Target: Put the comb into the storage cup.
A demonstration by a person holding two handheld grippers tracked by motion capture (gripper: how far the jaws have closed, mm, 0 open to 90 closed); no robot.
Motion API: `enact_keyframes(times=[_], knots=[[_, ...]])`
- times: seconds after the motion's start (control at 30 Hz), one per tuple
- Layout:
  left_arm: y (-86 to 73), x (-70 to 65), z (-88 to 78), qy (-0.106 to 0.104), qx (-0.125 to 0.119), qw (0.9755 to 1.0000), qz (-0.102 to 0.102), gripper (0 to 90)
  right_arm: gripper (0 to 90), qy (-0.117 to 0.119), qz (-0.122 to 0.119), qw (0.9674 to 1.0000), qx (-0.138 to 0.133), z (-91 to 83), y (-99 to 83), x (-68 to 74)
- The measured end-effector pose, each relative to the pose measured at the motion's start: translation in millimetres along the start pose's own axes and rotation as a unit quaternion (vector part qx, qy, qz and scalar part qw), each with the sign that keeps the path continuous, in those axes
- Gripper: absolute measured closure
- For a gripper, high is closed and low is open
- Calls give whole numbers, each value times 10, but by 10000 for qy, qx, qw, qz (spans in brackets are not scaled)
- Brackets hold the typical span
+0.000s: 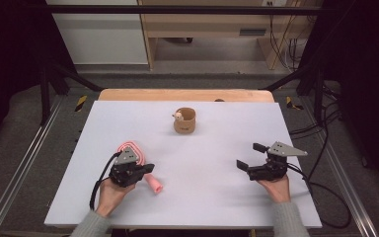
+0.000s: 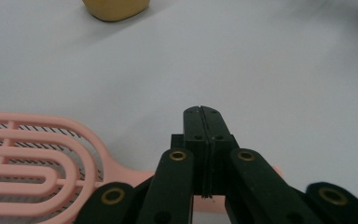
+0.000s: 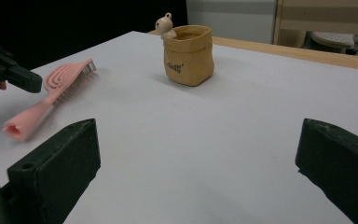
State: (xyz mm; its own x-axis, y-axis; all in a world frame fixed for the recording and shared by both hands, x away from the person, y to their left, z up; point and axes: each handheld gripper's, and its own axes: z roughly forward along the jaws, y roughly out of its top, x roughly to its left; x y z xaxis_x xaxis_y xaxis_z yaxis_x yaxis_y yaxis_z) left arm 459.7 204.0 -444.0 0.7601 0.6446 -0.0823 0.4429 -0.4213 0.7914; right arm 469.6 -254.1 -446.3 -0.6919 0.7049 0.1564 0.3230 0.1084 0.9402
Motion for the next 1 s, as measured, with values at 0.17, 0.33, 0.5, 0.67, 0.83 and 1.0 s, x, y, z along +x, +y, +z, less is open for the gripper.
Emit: enact_keyframes(times=[0.17,0.33,0.5,0.67,0.83,1.0], knots=[[-22,-17,72,-43,147,9999,25,897,4,6,6,10000,10,1,-1,1],[-31,-30,113,-48,257,9996,60,897,4,-1,-4,10000,2,0,1,-1],[-36,-50,150,-41,402,9991,121,897,4,9,5,10000,12,1,0,1],[-39,-71,174,-31,552,9983,193,898,4,7,-4,10000,2,-3,1,-1],[-38,-86,179,-36,663,9975,244,898,3,2,-2,10000,5,-2,1,-2],[-39,-99,168,-29,770,9966,302,898,4,8,-3,10000,5,-2,1,-2]])
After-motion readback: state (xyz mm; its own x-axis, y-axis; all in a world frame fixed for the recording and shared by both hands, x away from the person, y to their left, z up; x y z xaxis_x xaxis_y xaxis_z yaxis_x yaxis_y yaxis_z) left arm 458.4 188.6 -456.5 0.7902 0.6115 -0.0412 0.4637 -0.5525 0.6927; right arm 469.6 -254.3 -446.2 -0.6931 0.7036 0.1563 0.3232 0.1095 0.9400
